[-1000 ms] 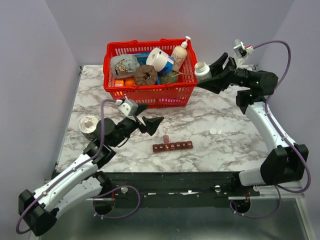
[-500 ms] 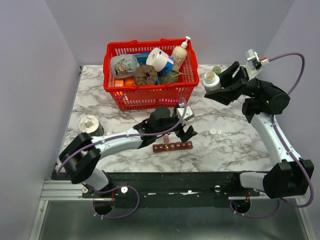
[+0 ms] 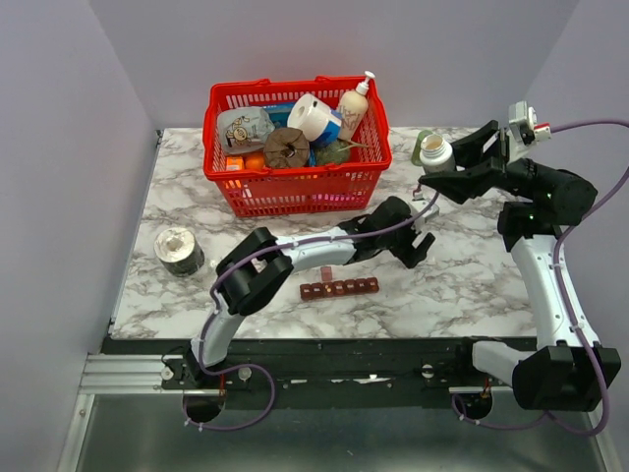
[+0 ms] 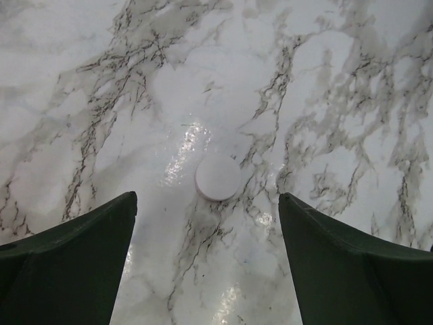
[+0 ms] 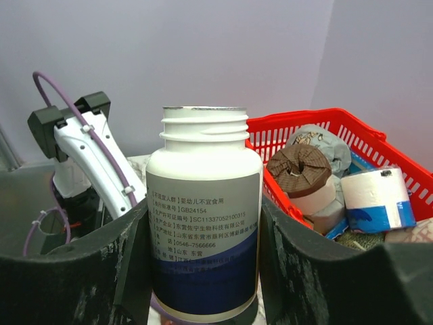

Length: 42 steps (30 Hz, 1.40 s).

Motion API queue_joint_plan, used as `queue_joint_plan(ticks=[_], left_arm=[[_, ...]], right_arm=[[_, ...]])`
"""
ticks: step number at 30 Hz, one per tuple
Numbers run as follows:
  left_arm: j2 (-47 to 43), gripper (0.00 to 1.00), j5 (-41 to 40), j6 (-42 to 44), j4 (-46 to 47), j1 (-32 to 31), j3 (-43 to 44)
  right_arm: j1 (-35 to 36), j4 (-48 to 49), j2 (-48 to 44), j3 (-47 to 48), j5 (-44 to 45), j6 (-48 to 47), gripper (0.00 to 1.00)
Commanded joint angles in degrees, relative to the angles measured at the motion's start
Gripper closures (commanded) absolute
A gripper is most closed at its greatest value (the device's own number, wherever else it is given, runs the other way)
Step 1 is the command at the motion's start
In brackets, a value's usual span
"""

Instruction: Sort the pills into containers

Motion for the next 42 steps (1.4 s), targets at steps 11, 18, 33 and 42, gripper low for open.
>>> queue_joint_plan(ticks=[11,18,33,42], left_arm=[[17.02,0.06,-14.62,-5.68,-28.86,-4.64,25.73],[17.89,0.09,-18.4,-7.52,-33.18,-6.57,27.67],[25.98,0.26,-19.54,-7.7,-38.46,-7.8,40.07],[27.12,0.3,-21.82,-6.91,-38.02,-7.72,40.77]], right_arm=[[-1.41,-2.7,-0.39,-1.06,-1.06,-2.86,0.87],[-1.41,-3.41,0.05,-1.15,-1.06,-3.48,0.87],[-1.41,-4.82,0.14,-1.06,-1.06,-4.44,0.87],[-1.41,-5.43,0.23,-1.15,-1.24,-4.97,0.87]])
